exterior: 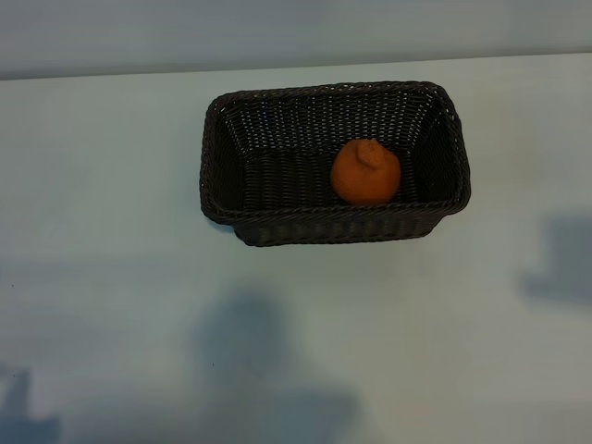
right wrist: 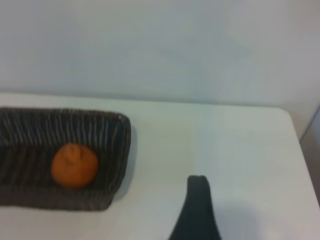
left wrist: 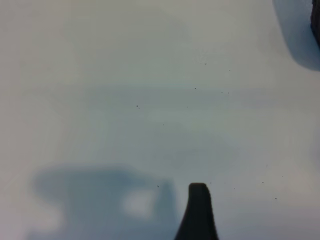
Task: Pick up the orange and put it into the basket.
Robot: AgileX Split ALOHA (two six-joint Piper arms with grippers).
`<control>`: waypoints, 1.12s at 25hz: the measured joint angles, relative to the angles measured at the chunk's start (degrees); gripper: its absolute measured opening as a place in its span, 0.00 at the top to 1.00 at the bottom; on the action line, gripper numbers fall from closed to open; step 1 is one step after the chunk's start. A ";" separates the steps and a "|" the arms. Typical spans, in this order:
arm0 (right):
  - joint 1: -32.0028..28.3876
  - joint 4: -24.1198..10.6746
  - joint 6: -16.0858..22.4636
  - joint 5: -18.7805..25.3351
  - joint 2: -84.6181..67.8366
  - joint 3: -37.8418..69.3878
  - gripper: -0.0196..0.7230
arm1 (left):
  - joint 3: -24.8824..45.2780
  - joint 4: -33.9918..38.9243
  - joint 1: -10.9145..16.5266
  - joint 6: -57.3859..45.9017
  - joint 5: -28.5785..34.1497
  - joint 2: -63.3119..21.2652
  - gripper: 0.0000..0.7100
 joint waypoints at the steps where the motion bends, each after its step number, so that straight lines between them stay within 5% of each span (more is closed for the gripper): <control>1: 1.15 -0.64 0.73 0.00 -1.65 1.88 0.22 | 0.00 0.00 0.00 0.00 0.00 0.00 0.17; 8: 4.69 -5.99 3.00 -0.23 -13.84 14.97 0.22 | 0.00 0.00 0.00 0.00 0.00 0.00 0.17; 28: 6.90 -9.92 5.80 -2.34 -27.63 36.11 0.22 | 0.00 0.00 0.00 -0.12 0.00 0.00 0.17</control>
